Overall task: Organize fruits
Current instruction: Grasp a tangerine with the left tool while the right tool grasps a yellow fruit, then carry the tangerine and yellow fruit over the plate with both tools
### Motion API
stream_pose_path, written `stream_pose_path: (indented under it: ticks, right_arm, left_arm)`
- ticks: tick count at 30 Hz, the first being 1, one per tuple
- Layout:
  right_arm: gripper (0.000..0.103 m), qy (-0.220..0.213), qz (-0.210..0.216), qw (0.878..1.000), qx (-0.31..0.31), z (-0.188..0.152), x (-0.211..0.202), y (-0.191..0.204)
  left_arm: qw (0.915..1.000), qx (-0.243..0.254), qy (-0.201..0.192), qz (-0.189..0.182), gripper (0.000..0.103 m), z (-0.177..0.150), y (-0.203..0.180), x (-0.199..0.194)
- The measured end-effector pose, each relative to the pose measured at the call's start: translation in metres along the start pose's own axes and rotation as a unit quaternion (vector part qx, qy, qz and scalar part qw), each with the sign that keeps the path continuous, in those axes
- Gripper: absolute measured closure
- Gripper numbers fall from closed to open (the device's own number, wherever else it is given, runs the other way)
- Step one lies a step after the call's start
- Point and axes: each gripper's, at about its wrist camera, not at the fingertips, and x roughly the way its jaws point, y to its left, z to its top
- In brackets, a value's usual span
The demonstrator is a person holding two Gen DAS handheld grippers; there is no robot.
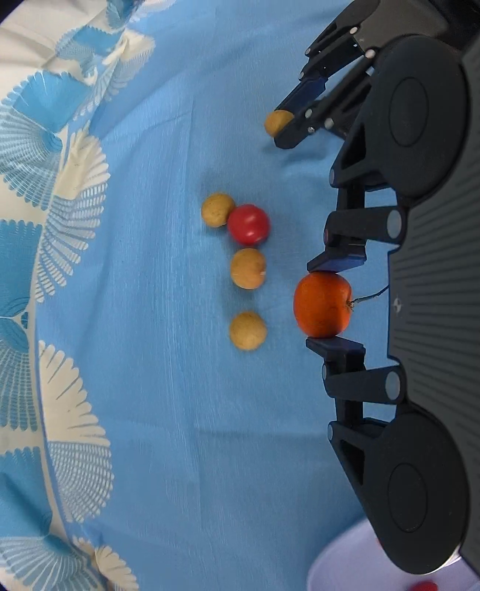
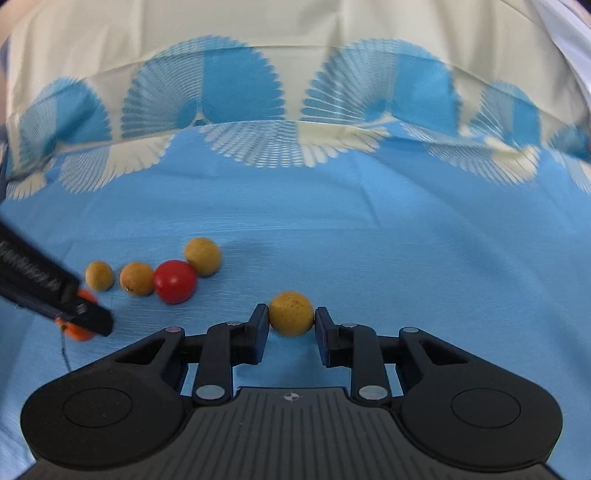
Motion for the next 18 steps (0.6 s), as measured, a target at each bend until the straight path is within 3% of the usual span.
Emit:
stream_pose_path:
  ticks: [7,11,18]
  right_arm:
    - [0.075,-0.009,0.014,0.998,0.053,-0.015,-0.077,-0.002]
    - [0.075,-0.014,0.031,0.999,0.039,-0.027,-0.128,0.020]
    - [0.075,-0.028,0.105,0.994,-0.018,-0.048,-0.215,0.086]
  left_arm:
    - [0.9995,0.025,-0.015,0.015,0.063,-0.053,0.016,-0.070]
    - [0.9996,0.018,-0.017,0.017,0.063,-0.093,0.038,-0.115]
    - [0.9983,-0.011,-0.036,0.045,0.063,-0.155,0.089,-0.193]
